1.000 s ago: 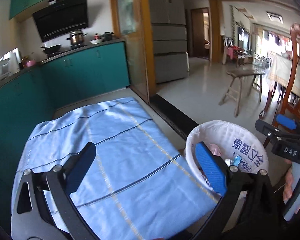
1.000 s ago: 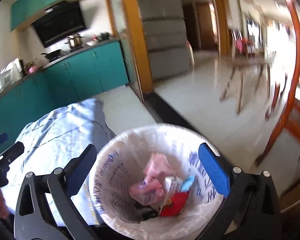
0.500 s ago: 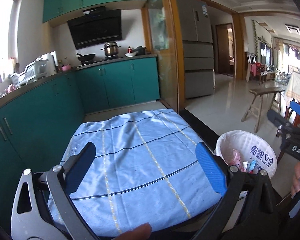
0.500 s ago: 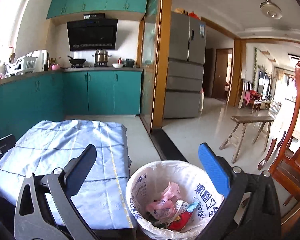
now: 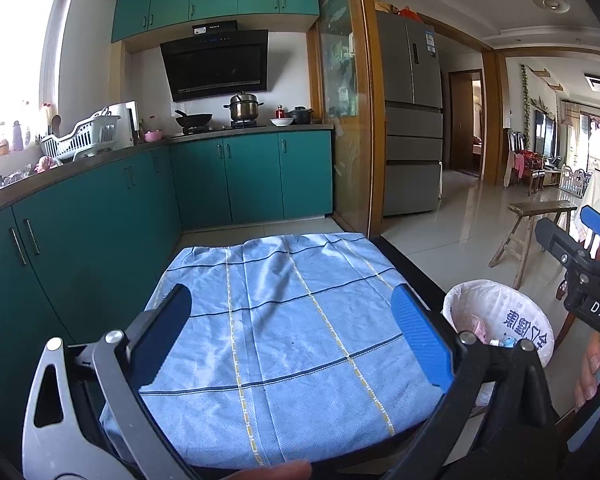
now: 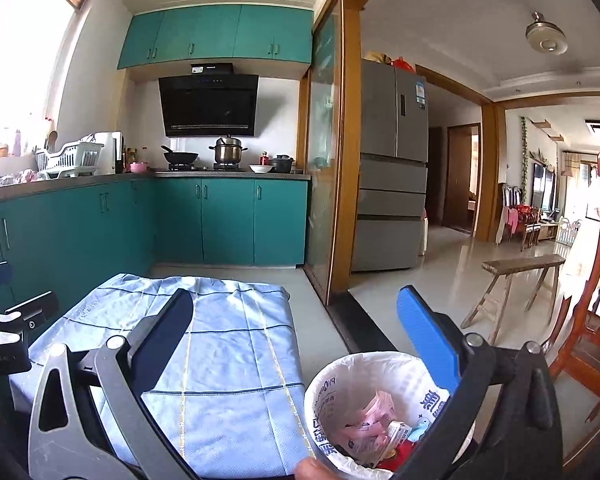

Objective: Collect trash

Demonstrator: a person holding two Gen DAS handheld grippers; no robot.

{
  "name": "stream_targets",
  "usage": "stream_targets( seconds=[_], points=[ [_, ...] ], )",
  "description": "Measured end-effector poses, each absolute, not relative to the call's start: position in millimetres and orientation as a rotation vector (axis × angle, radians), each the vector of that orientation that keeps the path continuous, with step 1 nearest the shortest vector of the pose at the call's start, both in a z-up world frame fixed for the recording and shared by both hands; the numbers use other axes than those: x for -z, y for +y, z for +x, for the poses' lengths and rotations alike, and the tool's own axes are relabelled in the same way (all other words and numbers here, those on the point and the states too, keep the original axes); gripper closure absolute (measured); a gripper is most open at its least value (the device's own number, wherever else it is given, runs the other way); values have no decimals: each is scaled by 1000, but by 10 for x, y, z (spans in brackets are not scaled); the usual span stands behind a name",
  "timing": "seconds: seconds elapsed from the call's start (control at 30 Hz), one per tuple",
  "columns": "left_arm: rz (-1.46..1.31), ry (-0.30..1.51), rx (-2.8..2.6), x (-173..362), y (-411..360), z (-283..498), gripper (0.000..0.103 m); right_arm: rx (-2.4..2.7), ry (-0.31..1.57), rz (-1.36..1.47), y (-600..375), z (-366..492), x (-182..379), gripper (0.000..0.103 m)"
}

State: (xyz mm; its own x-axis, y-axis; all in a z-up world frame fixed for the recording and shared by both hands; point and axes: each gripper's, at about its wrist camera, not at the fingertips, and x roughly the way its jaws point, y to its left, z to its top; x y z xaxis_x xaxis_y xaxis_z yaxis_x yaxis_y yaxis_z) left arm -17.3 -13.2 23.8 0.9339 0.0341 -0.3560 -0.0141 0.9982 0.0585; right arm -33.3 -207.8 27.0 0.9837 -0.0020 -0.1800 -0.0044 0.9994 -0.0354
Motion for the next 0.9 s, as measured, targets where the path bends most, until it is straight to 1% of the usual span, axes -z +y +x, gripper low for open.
stream_targets(
  seconds=[0.57, 0.9],
  points=[
    [58, 378, -24, -205, -165, -165, 3, -27, 185, -87, -1985, -318, -170, 3],
    [66, 385, -24, -180, -193, -132, 3, -34, 202, -66, -2049, -261, -145, 3]
  ],
)
